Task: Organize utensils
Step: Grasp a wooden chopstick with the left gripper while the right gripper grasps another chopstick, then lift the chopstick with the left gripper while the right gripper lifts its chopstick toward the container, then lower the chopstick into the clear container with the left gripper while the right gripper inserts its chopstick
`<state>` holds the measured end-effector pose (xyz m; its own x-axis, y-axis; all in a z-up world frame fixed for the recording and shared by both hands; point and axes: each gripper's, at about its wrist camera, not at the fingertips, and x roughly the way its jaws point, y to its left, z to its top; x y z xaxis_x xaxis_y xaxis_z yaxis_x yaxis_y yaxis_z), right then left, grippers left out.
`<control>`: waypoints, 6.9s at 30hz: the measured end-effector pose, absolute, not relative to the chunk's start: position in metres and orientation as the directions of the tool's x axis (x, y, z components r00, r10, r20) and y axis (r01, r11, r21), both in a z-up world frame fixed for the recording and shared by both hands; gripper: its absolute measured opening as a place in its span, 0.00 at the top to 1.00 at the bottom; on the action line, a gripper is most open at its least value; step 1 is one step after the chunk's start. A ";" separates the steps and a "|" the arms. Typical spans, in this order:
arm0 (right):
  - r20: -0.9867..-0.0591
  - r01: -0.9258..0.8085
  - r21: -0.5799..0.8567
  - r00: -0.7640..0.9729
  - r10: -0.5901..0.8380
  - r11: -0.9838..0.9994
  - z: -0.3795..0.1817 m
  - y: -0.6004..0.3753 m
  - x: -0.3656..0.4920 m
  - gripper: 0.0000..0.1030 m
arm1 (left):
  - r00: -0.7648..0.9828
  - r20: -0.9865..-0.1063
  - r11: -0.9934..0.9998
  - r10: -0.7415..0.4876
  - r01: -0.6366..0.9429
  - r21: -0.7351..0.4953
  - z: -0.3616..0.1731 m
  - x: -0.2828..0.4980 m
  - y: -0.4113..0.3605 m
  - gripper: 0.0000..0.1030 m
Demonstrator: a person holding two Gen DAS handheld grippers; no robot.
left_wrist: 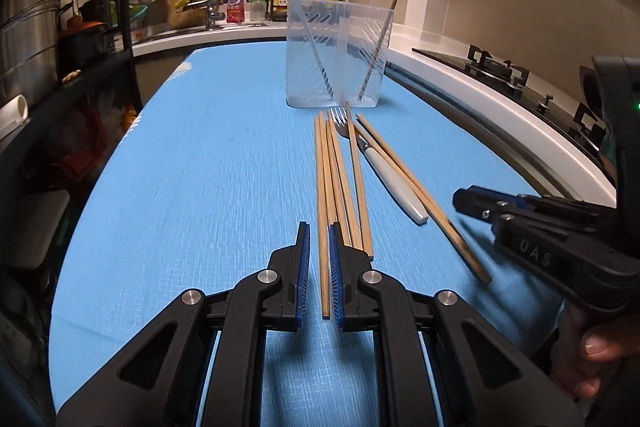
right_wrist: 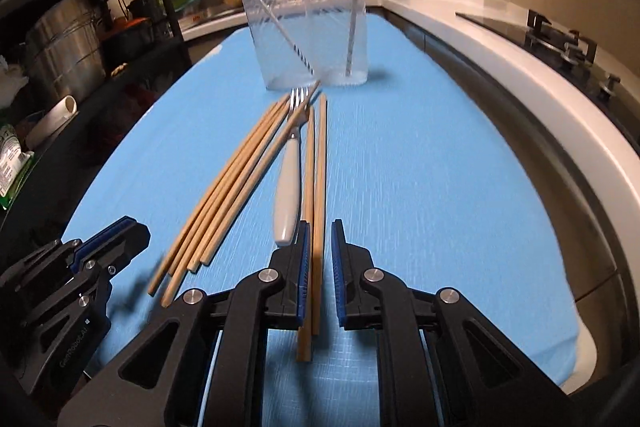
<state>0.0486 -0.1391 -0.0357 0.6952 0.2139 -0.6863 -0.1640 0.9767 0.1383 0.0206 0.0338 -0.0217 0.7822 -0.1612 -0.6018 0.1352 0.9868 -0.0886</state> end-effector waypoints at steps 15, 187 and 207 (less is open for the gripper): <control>-0.726 -0.128 0.158 0.657 0.203 0.979 -0.042 -0.148 0.051 0.88 | 0.729 -0.644 0.971 -0.231 0.131 -0.200 -0.044 0.027 0.035 0.90; -0.429 -0.212 0.026 0.880 0.202 0.977 0.312 -0.143 0.185 0.95 | 0.855 -0.481 0.980 -0.195 0.147 -0.136 0.292 0.204 0.028 0.95; -0.573 -0.211 0.040 0.796 0.195 0.977 0.216 -0.137 0.279 0.95 | 0.744 -0.634 0.977 -0.213 0.166 -0.133 0.187 0.299 0.011 0.95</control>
<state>0.2791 -0.1370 0.2163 0.7959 0.1953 -0.5730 -0.2108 0.9767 0.0401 0.2989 0.0113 0.1869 0.7438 -0.2130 -0.6336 0.1662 0.9770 -0.1334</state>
